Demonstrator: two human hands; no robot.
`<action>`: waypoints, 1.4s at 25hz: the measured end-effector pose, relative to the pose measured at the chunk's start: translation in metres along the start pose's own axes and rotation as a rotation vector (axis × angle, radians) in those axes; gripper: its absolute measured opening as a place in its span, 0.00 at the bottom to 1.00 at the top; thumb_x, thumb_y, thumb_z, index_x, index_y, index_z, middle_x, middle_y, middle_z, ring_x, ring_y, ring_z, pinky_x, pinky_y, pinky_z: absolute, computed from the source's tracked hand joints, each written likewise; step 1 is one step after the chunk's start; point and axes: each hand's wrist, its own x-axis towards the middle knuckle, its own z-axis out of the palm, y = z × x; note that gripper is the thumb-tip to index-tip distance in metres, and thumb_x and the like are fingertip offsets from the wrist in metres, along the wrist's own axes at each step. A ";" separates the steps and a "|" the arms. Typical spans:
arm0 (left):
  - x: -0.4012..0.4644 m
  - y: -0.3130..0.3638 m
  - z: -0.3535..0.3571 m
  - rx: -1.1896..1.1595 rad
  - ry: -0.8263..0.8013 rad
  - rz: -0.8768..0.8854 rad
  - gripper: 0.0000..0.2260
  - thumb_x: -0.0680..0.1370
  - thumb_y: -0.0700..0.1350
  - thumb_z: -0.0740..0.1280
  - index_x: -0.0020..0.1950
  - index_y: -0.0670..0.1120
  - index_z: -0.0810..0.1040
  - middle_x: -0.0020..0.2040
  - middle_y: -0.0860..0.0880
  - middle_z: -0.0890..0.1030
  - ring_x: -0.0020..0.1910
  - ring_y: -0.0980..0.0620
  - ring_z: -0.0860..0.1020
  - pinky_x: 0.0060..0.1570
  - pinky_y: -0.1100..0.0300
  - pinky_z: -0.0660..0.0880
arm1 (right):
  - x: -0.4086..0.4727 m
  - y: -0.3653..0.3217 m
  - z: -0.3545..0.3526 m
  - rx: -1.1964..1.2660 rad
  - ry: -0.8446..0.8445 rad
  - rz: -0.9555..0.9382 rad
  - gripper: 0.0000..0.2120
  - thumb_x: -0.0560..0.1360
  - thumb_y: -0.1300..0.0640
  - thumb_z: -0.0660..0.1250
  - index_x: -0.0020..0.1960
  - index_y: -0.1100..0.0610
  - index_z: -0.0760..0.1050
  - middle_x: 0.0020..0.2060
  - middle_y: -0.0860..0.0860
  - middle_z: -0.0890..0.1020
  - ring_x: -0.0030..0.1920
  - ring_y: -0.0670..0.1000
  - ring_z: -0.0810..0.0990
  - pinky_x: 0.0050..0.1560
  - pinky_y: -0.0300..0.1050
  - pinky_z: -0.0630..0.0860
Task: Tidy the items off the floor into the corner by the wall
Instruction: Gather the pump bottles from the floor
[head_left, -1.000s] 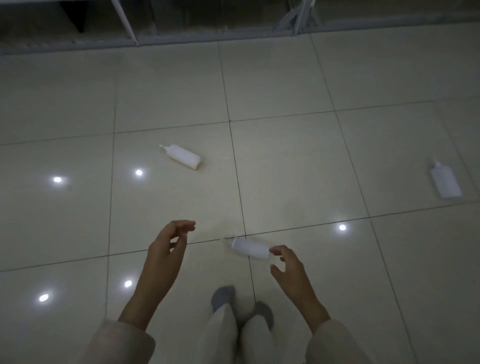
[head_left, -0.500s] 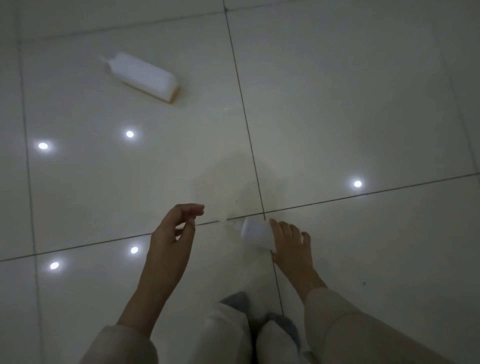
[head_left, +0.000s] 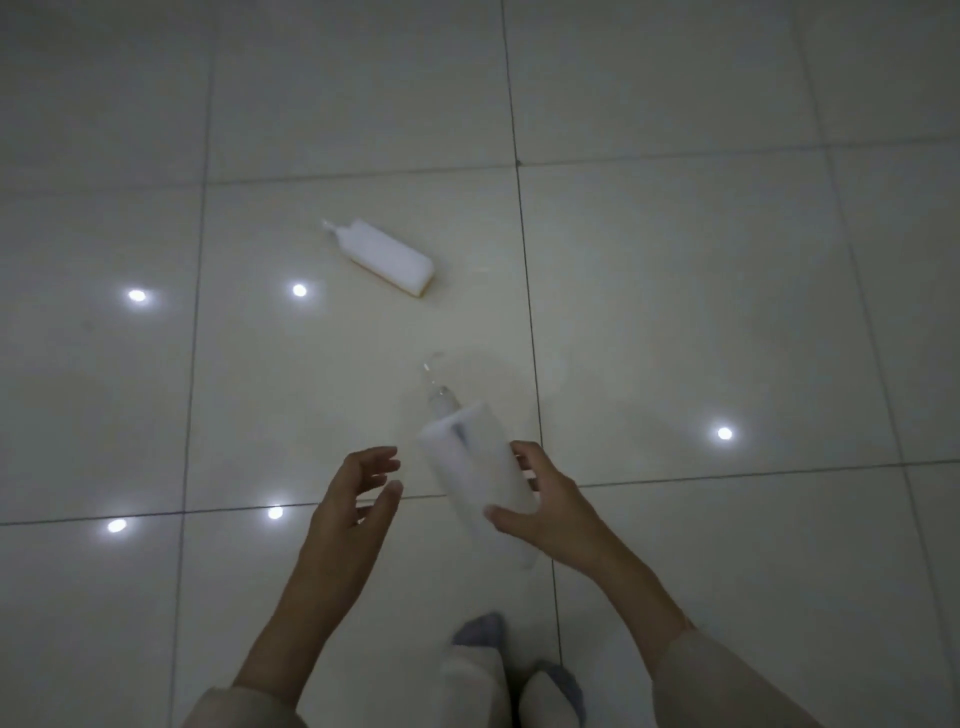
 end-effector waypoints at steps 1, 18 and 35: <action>0.000 0.018 -0.009 -0.043 0.020 -0.017 0.12 0.76 0.41 0.64 0.57 0.53 0.71 0.55 0.55 0.77 0.56 0.54 0.75 0.42 0.74 0.69 | -0.005 -0.031 -0.004 0.039 -0.048 -0.039 0.31 0.68 0.51 0.73 0.66 0.48 0.62 0.57 0.45 0.73 0.55 0.49 0.75 0.47 0.37 0.75; 0.179 0.093 -0.190 -0.320 0.312 -0.135 0.35 0.56 0.64 0.68 0.59 0.52 0.66 0.49 0.54 0.75 0.47 0.53 0.77 0.38 0.59 0.74 | 0.200 -0.239 0.030 -0.014 0.024 -0.118 0.16 0.74 0.56 0.66 0.61 0.57 0.72 0.55 0.51 0.76 0.55 0.49 0.74 0.45 0.26 0.69; 0.306 -0.022 -0.169 -0.286 0.385 -0.219 0.29 0.63 0.59 0.68 0.60 0.51 0.65 0.48 0.55 0.74 0.46 0.55 0.76 0.38 0.58 0.74 | 0.389 -0.137 0.040 -0.602 0.144 0.082 0.36 0.68 0.54 0.71 0.68 0.60 0.55 0.63 0.59 0.67 0.58 0.62 0.74 0.53 0.53 0.73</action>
